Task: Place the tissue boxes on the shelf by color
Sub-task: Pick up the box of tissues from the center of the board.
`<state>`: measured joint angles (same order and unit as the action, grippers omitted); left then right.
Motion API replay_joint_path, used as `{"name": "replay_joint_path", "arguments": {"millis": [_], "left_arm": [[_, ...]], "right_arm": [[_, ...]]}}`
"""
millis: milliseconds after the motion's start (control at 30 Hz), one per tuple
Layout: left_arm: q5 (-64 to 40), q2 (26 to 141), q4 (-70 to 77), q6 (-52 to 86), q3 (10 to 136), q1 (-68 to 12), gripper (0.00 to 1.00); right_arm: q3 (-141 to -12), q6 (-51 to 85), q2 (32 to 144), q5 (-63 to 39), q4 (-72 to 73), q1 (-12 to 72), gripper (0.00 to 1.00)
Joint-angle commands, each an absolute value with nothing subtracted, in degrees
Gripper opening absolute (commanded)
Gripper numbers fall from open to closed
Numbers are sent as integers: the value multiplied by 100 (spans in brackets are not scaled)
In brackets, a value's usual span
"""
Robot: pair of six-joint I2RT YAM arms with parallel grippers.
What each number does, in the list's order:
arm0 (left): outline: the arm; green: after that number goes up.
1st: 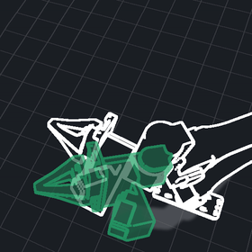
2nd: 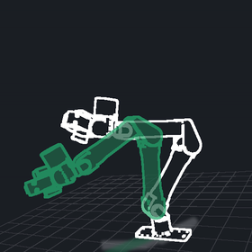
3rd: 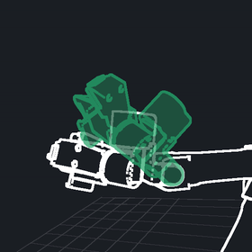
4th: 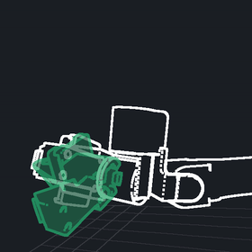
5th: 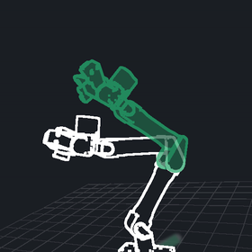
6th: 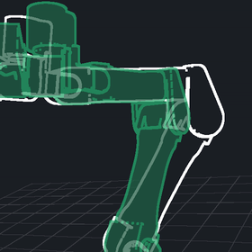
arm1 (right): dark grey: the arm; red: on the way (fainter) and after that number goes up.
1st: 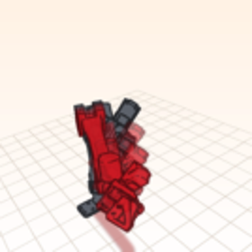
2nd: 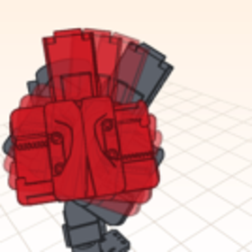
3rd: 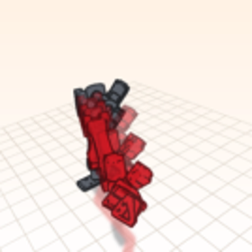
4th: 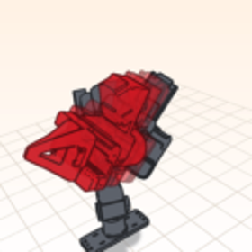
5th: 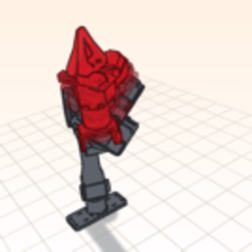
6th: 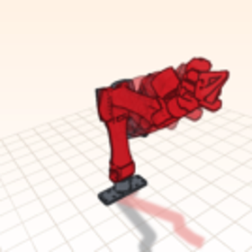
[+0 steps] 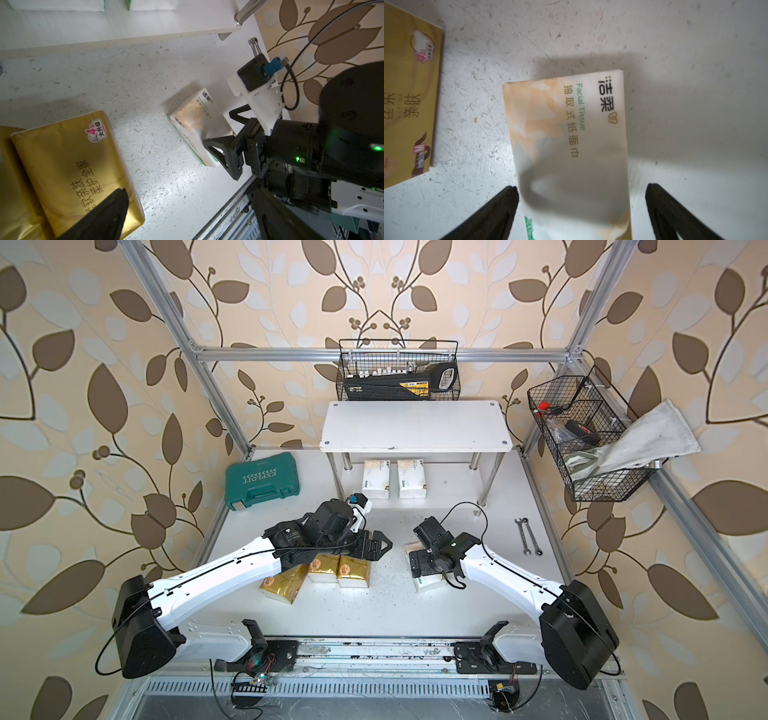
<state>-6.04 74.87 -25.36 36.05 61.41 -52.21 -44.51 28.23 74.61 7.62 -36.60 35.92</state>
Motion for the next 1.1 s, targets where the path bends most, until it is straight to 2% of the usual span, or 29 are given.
{"name": "replay_joint_path", "arguments": {"millis": [0, 500, 833, 1067], "left_arm": [[-515, 7286, -2565, 3524, 6241, -5234, 99], [-450, 7343, -2589, 3507, 6286, -5237, 99], [-522, 7436, -2543, 3557, 6302, -5238, 99], [-526, 7407, -2523, 3603, 6262, -5238, 99]], "right_arm": [[-4320, 2833, 7626, 499, -3450, 3583, 99], [-4736, 3164, 8437, 582, -3098, 3710, 99], [-4252, 3459, 8043, 826, -2981, 4034, 99], [-4007, 3729, 8109, 1074, -2931, 4560, 99]]}}
